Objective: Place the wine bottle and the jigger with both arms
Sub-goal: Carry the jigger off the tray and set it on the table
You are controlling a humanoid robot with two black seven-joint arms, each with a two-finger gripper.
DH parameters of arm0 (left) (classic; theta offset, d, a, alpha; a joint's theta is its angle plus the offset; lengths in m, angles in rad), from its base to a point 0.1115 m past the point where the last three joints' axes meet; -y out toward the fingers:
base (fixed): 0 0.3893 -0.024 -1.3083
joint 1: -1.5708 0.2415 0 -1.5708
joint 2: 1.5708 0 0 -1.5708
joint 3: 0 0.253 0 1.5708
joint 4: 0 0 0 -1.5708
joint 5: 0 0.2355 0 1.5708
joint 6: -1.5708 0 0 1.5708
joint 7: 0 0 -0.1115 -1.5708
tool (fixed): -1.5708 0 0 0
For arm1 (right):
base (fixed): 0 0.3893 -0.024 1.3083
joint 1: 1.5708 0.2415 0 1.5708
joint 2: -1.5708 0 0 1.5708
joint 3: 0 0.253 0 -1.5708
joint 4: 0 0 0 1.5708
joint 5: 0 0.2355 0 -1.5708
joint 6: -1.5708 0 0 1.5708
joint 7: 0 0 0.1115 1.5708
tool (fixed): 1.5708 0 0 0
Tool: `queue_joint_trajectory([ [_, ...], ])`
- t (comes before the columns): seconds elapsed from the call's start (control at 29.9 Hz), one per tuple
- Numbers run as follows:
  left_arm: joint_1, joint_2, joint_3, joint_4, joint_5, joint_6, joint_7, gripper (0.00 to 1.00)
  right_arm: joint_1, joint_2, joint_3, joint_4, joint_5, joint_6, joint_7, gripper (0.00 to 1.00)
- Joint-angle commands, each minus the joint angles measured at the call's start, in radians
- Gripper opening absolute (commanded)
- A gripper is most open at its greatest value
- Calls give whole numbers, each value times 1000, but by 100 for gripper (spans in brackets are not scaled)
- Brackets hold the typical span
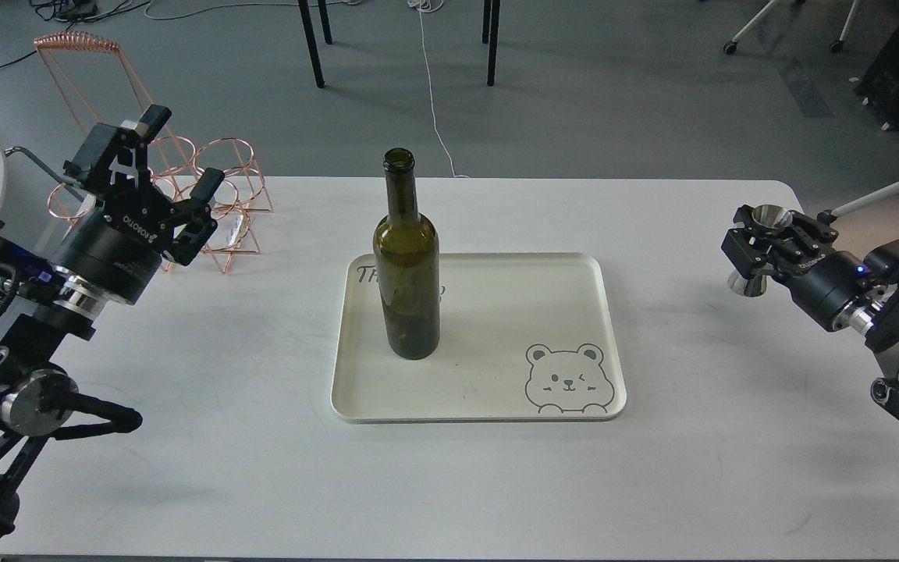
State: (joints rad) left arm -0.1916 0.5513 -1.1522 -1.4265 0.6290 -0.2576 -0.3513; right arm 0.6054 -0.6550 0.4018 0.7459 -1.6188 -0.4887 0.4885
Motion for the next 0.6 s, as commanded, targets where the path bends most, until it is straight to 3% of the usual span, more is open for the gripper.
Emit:
queue_joint_trajectory([
  [0.0, 0, -1, 0, 0, 0, 0, 0, 98, -22, 11, 0, -34, 2, 0, 0, 11],
  [0.3, 0, 1, 0, -9, 0, 1, 0, 98, -18, 135, -3, -138, 2, 0, 0, 14],
  [0.57, 0, 1, 0, -11, 0, 1, 0, 98, -16, 172, 0, -151, 2, 0, 0, 36],
])
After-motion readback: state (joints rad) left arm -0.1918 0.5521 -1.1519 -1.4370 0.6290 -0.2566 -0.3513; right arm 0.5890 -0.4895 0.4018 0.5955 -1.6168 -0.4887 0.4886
